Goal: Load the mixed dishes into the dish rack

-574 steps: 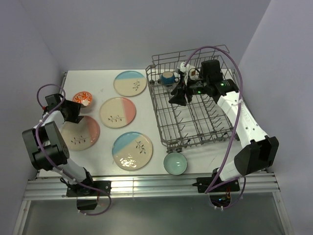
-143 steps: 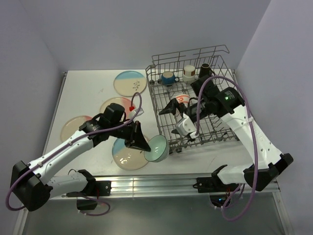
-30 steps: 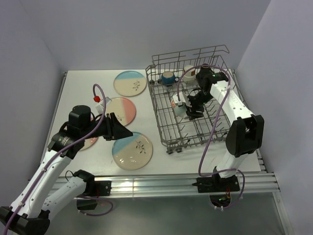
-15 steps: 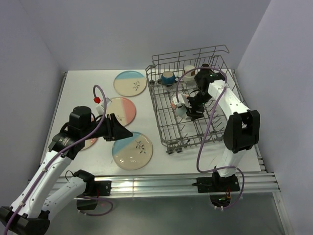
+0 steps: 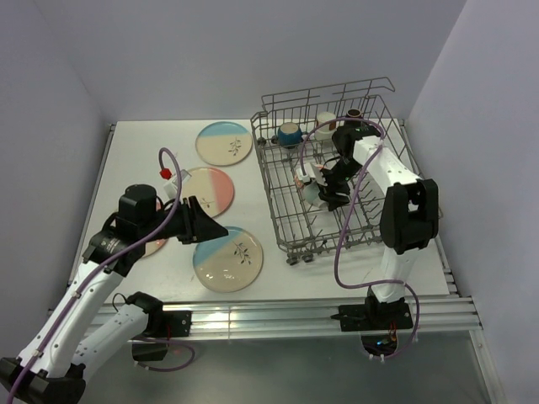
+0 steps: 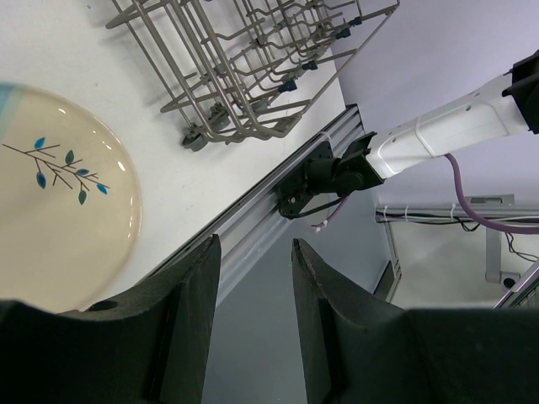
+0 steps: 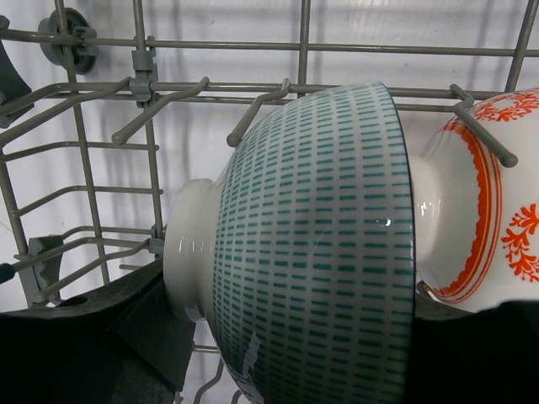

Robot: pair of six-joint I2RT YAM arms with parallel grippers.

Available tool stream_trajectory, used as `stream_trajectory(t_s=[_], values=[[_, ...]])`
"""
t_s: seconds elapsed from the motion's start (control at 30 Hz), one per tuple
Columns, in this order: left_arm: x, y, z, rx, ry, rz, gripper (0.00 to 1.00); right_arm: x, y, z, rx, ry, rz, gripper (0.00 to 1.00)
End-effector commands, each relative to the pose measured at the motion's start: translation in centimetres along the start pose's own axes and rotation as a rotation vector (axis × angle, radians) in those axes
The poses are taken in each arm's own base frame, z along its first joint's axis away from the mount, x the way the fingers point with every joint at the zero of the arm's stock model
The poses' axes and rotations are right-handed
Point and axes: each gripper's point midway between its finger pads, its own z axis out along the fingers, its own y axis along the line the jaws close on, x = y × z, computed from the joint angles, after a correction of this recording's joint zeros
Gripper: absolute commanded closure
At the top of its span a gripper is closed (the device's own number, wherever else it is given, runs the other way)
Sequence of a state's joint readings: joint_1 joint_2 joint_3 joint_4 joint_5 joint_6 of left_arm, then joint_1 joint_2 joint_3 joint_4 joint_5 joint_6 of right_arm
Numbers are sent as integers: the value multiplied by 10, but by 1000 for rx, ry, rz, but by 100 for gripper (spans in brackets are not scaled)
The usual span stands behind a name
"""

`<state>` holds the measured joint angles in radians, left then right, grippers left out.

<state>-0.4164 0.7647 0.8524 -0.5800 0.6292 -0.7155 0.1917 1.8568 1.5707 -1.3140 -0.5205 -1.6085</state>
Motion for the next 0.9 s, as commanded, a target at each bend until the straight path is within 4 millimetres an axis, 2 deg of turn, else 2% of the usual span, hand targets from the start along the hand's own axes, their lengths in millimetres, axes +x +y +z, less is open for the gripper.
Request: stream_trajectory(t_s=[0.0,0.23,0.33,0.53,0.63,0.7,0.77,0.87], values=[[-5,-6,-3,20,-39,11,55,-5,-1,-4,-7,-21,22,39],[-5,-6,-4,17,-41,8,55,-11,-4,-12,44,-40,8,29],[-6,-6,-2,19,-41,7,55,-12,-5,-14,58,-46,9,21],[-6,-6,-3,20,-40,9,55,-14,-4,-18,78,-52,7,20],[-5,-3,-4,5,-45,9,55,-21,-6,-28,109,-72,5,17],[-8,0,-4,-18,-61,8,55,-31,-11,-43,149,-91,6,11],[-10,4,-5,-39,-78,6,53,-42,-13,-60,185,-119,-2,0],[-18,11,-7,-87,-129,12,49,-56,-14,-78,229,-149,-17,0]])
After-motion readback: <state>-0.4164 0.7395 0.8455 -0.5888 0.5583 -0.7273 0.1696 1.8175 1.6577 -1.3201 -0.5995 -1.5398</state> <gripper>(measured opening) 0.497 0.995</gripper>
